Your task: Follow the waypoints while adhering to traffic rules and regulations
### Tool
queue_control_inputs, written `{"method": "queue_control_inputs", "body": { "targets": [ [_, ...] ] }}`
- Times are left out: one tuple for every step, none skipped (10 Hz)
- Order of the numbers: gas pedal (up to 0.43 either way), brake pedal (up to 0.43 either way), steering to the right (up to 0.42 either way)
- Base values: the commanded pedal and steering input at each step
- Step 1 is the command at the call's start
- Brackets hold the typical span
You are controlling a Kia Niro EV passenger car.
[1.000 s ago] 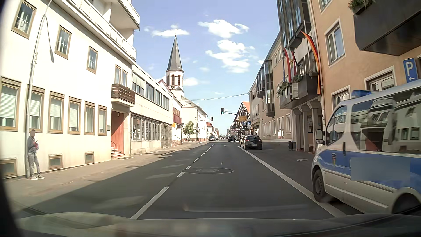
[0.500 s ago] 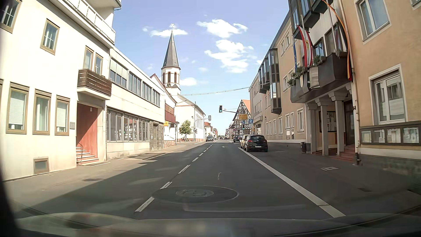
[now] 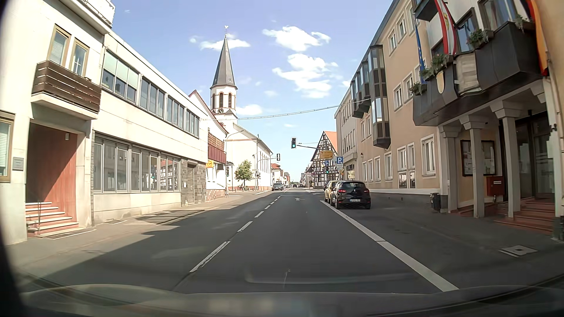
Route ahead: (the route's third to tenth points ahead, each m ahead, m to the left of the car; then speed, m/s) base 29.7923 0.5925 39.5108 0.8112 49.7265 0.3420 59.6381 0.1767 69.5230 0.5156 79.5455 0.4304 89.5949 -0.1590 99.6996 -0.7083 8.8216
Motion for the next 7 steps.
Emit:
{"method": "queue_control_inputs", "body": {
  "targets": [
    [0.118, 0.03, -0.007],
    [0.13, 0.03, -0.006],
    [0.13, 0.03, -0.005],
    [0.138, 0.03, -0.005],
    [0.138, 0.03, -0.004],
    [0.138, 0.03, -0.004],
    [0.138, 0.03, -0.002]
  ]
}}
